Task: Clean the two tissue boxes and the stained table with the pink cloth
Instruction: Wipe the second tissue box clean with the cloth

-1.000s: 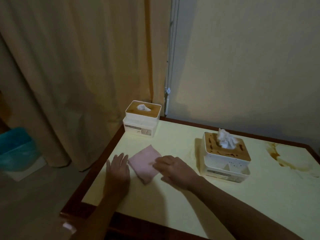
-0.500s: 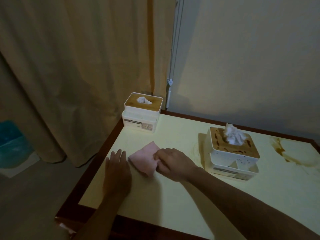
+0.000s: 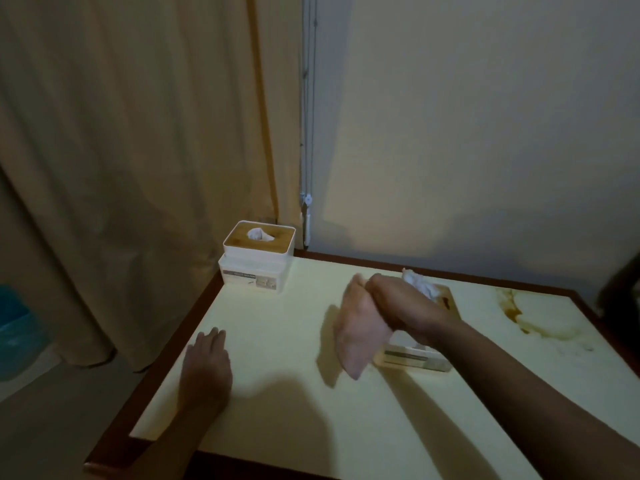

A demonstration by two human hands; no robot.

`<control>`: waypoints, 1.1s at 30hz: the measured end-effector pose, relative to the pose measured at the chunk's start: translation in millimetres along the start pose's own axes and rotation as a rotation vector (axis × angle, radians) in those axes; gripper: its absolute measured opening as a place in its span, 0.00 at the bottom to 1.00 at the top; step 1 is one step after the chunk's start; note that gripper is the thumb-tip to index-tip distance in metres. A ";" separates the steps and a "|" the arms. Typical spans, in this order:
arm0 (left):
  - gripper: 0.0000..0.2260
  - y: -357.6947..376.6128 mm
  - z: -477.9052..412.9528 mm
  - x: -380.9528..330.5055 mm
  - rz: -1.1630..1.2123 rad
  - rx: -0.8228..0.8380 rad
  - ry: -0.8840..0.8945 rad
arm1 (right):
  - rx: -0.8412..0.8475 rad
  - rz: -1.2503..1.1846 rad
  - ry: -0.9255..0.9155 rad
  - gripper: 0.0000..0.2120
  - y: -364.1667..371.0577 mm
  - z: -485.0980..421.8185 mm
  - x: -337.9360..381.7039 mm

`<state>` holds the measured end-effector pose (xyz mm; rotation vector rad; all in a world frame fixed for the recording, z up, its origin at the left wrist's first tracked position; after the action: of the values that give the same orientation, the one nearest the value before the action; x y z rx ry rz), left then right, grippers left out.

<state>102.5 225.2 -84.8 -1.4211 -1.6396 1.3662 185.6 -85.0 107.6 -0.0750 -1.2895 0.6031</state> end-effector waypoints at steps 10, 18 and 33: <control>0.15 -37.5 -38.4 -141.8 0.693 0.088 -0.282 | -0.239 -0.528 0.001 0.18 -136.4 52.2 -64.0; 0.33 -45.5 -40.5 -322.9 0.659 0.227 -0.122 | -0.527 -0.568 -0.003 0.18 -191.8 75.7 -139.3; 0.66 -13.3 -67.3 -379.3 0.353 0.288 -0.078 | -0.423 -0.697 -0.059 0.13 -139.1 32.7 -196.8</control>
<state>261.3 -109.4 22.3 -1.5438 -1.2091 1.7934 179.4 -301.9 -2.3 0.0457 -1.3759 -0.2678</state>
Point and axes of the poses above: each hand's wrist, its own z-axis away from the middle knuckle, its own y-axis out of the palm, x = y × z, the point moved 7 cm from there along -z, towards the middle knuckle, and after that the axes turned 6 degrees about y, right-handed, at the moved point
